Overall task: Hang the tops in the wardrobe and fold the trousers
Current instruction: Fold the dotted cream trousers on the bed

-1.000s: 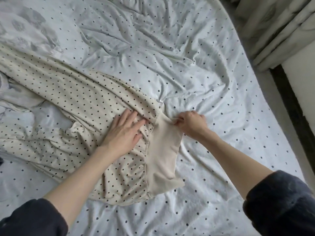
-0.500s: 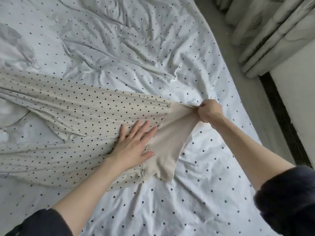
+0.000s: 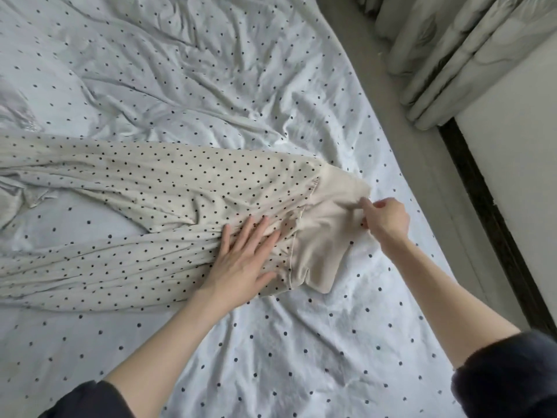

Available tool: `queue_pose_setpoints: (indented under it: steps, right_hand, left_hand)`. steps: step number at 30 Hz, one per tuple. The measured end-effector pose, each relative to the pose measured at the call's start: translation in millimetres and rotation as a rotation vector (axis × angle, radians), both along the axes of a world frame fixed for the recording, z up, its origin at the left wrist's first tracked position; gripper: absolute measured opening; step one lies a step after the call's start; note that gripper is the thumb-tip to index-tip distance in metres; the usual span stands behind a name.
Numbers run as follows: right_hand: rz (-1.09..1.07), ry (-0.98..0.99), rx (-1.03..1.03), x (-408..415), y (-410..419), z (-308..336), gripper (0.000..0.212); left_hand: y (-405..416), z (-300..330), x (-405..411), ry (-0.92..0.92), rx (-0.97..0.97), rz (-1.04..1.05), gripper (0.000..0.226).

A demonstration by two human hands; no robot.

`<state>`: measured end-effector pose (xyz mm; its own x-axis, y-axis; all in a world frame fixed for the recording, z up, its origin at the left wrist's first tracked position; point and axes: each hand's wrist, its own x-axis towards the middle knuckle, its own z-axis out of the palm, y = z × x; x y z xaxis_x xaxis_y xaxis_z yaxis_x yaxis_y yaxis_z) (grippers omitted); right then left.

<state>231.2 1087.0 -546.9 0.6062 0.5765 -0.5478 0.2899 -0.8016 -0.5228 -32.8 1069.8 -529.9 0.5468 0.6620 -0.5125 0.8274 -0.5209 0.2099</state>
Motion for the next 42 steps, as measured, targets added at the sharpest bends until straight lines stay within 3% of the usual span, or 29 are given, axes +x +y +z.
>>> queue_pose_setpoints:
  steps: [4, 9, 13, 17, 19, 21, 23, 29, 35, 38, 42]
  right_hand:
    - [-0.037, 0.210, -0.073, -32.3, -57.7, 5.3, 0.049]
    - [0.051, 0.608, -0.119, -52.0, -87.8, 10.4, 0.051]
    - [0.111, 0.839, -0.197, -57.0, -90.4, 11.9, 0.026]
    - [-0.001, 0.651, -0.202, -45.5, -98.0, 13.8, 0.030]
    - [-0.101, 0.557, -0.219, -26.0, -109.8, 15.6, 0.021]
    - [-0.206, 0.500, -0.243, -7.6, -122.6, 16.1, 0.012]
    - [-0.256, 0.423, -0.264, 4.2, -134.1, 11.5, 0.021]
    - [-0.325, 0.184, -0.260, 18.0, -155.9, 9.1, 0.014]
    - [-0.194, 0.020, -0.320, -14.3, -158.3, 12.4, 0.016]
    - [-0.095, -0.251, -0.257, -43.2, -155.8, 18.8, 0.042]
    - [0.273, -0.411, -0.076, -94.6, -155.4, 19.4, 0.058]
  left_hand:
    - [-31.8, -8.5, -17.8, -0.136, 0.151, -0.038, 0.092]
    - [-46.4, -14.7, -31.0, -0.029, 0.233, 0.005, 0.107]
    - [-39.3, -13.6, -53.2, 0.023, 0.283, 0.067, 0.078]
    - [-35.2, -6.2, -69.3, 0.021, 0.356, 0.080, 0.039]
    - [-39.6, -4.9, -75.6, 0.007, 0.379, 0.095, 0.030]
    - [-45.6, -4.6, -77.1, -0.033, 0.386, 0.094, 0.027]
    - [-54.4, -4.5, -70.4, -0.095, 0.381, 0.062, 0.028]
    - [-101.0, -18.0, -42.4, -0.221, 0.253, -0.085, 0.032]
    - [-108.5, -16.5, -56.7, -0.156, 0.296, -0.035, 0.043]
    - [-107.5, -11.0, -80.0, -0.141, 0.345, 0.047, 0.046]
    - [-112.2, -6.8, -131.0, -0.127, 0.409, 0.095, 0.068]
